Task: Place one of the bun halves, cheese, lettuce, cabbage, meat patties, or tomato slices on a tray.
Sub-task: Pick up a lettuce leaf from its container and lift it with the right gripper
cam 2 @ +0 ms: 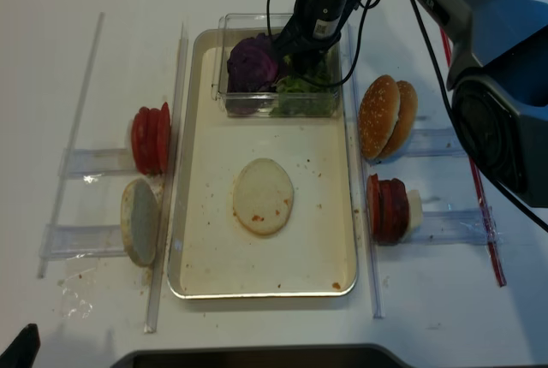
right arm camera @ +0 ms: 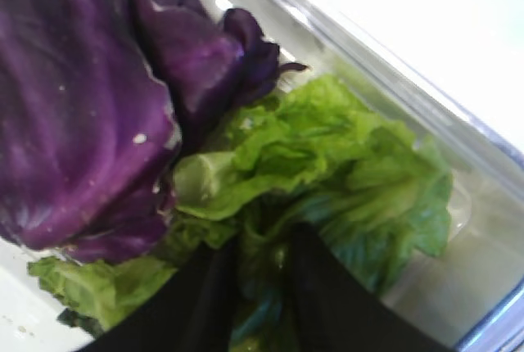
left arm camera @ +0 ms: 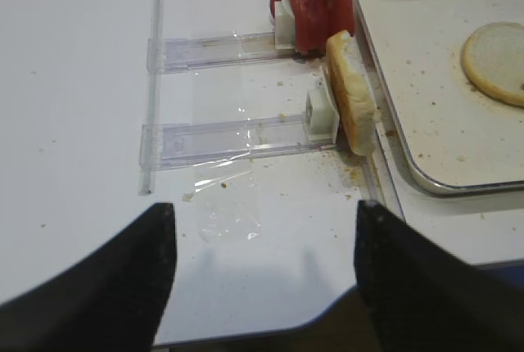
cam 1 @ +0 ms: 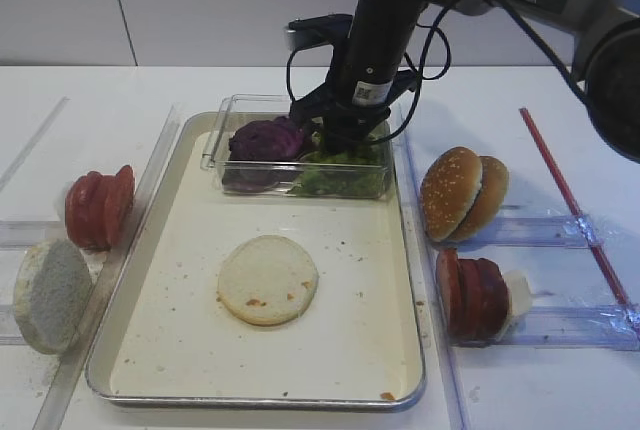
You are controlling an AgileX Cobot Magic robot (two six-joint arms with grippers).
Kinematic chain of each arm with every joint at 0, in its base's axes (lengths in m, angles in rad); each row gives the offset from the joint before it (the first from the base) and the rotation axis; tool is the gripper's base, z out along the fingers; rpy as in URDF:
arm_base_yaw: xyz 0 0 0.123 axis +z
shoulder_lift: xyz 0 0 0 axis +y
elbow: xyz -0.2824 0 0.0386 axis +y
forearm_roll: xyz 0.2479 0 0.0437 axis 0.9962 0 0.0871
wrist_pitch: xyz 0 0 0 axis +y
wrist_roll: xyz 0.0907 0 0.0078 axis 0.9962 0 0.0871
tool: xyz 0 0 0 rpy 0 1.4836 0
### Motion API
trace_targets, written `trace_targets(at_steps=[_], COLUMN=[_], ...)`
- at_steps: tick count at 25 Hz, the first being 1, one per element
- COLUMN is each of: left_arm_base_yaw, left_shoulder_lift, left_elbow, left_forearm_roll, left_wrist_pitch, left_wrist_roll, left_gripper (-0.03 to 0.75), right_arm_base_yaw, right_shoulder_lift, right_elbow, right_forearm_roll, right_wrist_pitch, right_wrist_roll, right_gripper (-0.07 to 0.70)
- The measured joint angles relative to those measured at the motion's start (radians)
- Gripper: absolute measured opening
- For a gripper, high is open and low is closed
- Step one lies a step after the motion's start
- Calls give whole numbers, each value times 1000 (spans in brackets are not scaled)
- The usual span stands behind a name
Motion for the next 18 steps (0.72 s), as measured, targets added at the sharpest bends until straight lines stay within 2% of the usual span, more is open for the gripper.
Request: trace_targets(at_steps=[7,13,18], left_arm_base_yaw=[0,0,0], left_shoulder_lift=[0,0,0], left_elbow=[0,0,0], left_forearm_roll=[0,0,0], left_wrist_pitch=[0,0,0], left_wrist_roll=[0,0,0], left_gripper=[428,428,428], right_arm_base_yaw=[0,0,0], right_shoulder_lift=[3,10,8], right_elbow=[-32,-98,-109], right_forearm_roll=[-16,-23,-23], right_wrist_pitch=[8,11,11], right_wrist_roll=[2,13,17], right_gripper=[69,51,50])
